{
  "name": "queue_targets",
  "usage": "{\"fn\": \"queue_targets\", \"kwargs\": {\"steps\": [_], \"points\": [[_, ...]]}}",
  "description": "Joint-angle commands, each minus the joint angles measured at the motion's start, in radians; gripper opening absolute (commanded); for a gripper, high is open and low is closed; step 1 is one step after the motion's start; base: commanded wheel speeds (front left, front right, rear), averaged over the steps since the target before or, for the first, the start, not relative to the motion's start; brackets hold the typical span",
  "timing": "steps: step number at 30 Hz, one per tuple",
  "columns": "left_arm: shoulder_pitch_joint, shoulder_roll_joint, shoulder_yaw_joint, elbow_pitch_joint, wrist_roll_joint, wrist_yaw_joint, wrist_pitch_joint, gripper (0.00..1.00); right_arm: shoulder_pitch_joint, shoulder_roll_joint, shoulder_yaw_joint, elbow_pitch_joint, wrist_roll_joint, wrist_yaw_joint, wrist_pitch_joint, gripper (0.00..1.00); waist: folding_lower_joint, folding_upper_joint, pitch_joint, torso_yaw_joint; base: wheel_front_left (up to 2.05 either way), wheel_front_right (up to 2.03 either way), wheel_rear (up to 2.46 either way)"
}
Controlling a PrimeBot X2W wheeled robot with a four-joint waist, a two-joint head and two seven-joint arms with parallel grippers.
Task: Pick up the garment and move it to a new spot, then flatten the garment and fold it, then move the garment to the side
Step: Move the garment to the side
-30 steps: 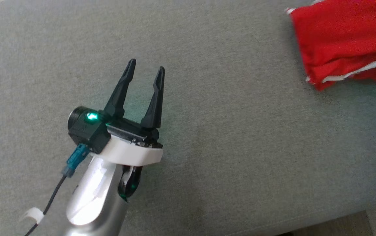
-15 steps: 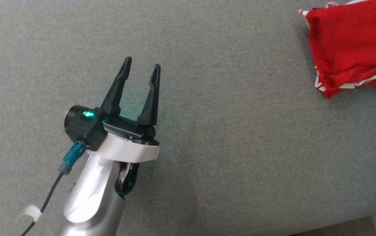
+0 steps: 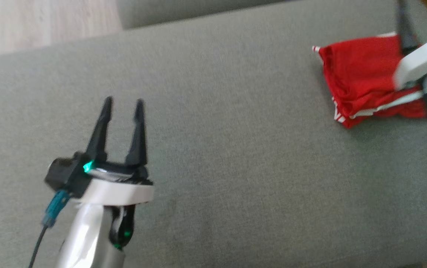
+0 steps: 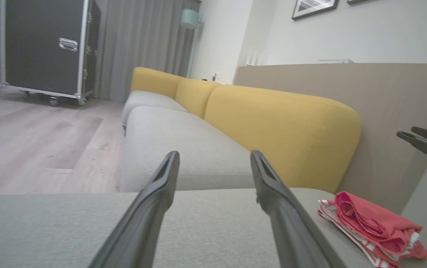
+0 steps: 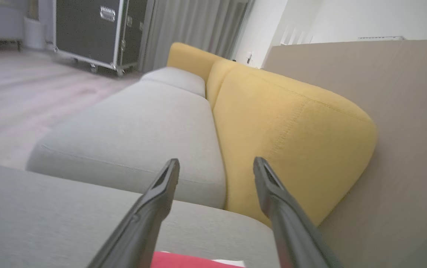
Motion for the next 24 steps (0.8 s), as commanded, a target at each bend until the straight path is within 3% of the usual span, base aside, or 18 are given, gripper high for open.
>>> {"fn": "queue_targets", "kwargs": {"steps": [1,7,10,20,24], "points": [[0.002,0.007,0.051,-0.041,0.008,0.002,-0.005,1.00,0.031,0.030,0.003,-0.047,0.028,-0.001,-0.026,1.00,0.0003,-0.0001,-0.061,0.015,0.00,0.00,0.00],[0.084,0.005,0.130,-0.061,0.028,0.007,-0.005,1.00,0.163,0.193,-0.053,-0.170,0.116,-0.001,-0.100,1.00,0.0003,-0.0001,-0.122,0.045,0.00,0.00,0.00],[0.120,0.004,0.153,-0.069,0.031,0.011,-0.005,1.00,0.257,0.244,-0.071,-0.228,0.144,-0.001,-0.114,1.00,0.0003,-0.0001,-0.143,0.056,0.00,0.00,0.00],[0.198,0.004,0.162,-0.063,-0.019,0.015,-0.005,1.00,0.551,0.266,-0.050,-0.373,0.272,-0.001,-0.123,1.00,0.0003,-0.0001,-0.173,0.080,0.00,0.00,0.00],[0.216,0.003,0.165,-0.054,-0.032,0.024,-0.005,1.00,0.626,0.266,-0.021,-0.417,0.264,-0.001,-0.123,1.00,0.0003,-0.0001,-0.176,0.084,0.00,0.00,0.00]]}}
